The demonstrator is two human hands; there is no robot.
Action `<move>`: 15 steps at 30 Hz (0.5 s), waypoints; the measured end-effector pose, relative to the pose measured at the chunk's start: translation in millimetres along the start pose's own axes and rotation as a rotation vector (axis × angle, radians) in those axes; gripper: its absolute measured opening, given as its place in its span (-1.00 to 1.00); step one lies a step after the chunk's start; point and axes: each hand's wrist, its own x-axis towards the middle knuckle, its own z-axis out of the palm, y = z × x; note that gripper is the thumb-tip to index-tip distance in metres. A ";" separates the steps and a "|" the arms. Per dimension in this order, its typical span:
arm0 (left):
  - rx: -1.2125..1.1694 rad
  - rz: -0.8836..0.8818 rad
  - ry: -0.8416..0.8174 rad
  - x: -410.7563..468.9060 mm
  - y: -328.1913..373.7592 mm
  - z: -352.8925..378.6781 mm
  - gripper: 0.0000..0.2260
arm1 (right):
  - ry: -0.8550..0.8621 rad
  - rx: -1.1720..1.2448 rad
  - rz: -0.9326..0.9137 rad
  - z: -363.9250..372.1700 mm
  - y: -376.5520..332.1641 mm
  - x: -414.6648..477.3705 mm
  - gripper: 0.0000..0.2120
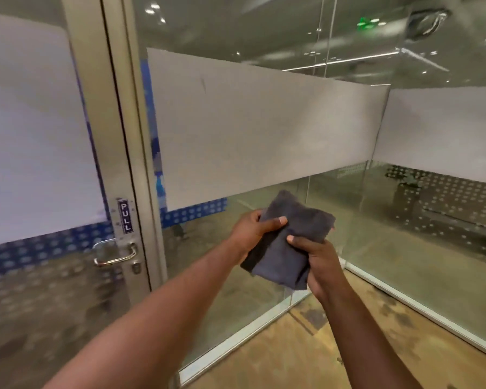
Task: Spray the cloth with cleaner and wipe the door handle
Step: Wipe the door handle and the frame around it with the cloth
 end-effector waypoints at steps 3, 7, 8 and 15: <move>0.106 0.046 0.085 -8.1 8.2 -48.8 -0.85 | -0.104 0.112 0.060 47.2 15.7 5.5 -0.92; 0.167 0.076 0.170 -28.0 19.2 -117.9 -0.80 | -0.323 0.308 0.248 106.6 38.5 5.3 -0.71; 0.185 0.073 0.185 -33.6 21.3 -134.7 -0.76 | -0.372 0.338 0.273 120.9 43.7 4.5 -0.67; 0.337 0.043 0.226 -60.6 20.0 -217.4 -0.76 | -0.557 0.283 0.455 195.8 78.9 8.2 -0.63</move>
